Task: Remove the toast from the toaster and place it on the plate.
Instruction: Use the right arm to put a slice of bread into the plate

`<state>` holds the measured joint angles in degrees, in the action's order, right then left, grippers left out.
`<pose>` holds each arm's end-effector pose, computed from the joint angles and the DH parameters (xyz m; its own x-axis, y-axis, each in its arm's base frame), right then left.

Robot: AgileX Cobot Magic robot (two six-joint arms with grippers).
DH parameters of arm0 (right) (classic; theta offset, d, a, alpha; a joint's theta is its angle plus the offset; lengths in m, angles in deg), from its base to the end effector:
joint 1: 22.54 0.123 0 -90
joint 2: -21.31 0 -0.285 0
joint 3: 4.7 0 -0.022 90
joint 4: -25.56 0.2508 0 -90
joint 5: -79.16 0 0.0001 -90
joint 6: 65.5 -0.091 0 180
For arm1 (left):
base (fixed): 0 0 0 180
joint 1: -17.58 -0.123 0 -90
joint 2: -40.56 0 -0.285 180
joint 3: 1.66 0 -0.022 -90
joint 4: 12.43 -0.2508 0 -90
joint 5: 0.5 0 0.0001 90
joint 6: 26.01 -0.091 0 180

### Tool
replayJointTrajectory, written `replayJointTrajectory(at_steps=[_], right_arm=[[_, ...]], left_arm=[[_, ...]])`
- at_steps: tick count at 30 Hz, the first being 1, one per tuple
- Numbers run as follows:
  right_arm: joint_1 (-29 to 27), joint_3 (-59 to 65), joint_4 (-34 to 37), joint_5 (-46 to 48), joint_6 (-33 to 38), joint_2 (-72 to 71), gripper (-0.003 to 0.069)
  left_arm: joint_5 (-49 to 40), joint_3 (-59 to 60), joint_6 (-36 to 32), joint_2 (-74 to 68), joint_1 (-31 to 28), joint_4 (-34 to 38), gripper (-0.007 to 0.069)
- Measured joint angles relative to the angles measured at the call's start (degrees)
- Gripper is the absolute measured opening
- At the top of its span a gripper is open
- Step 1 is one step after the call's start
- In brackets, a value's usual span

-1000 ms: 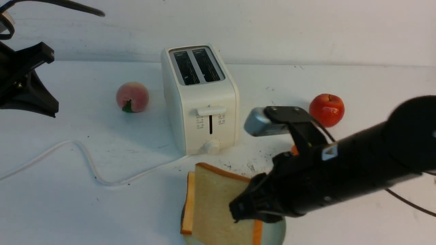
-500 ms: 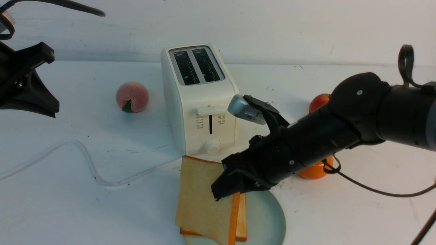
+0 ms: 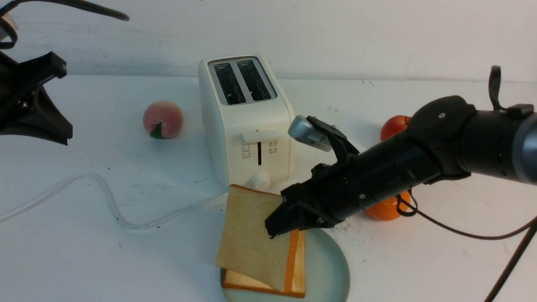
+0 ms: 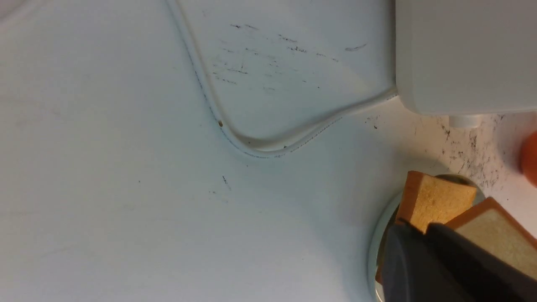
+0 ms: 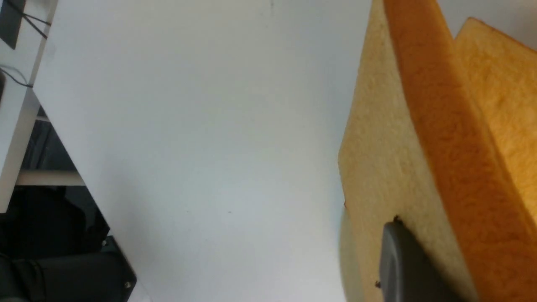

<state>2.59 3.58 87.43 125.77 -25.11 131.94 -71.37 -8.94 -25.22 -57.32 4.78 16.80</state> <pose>0.3103 0.2101 0.2302 -0.8629 -0.2326 -0.4486 -0.4903 0.6003 0.6319 0.3204 0.0297 0.3493 -0.8859 -0.3777 -0.2693 -0.2106 0.8447 -0.4920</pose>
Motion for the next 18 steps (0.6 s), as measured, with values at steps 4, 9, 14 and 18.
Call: replayJointTrajectory(at_steps=[4, 9, 14, 18], right_arm=[[-0.2, 0.0, -0.2, -0.1, 0.0, 0.0, 0.0131], [-0.2, 0.0, -0.3, 0.1, 0.0, 0.5, 0.0182], [-0.2, 0.0, -1.4, 0.0, 0.0, 1.5, 0.0293], [-0.2, 0.0, -3.8, -0.6, 0.0, 1.9, 0.0393]], left_arm=[[0.0, 0.0, 0.0, 0.0, 0.0, 0.0, 0.0046], [0.0, 0.0, -0.8, 0.0, 0.0, 0.0, 0.0046], [0.0, 0.0, -1.5, 0.0, 0.0, -0.1, 0.0049], [0.0, 0.0, -1.6, 0.0, 0.0, -0.3, 0.005]])
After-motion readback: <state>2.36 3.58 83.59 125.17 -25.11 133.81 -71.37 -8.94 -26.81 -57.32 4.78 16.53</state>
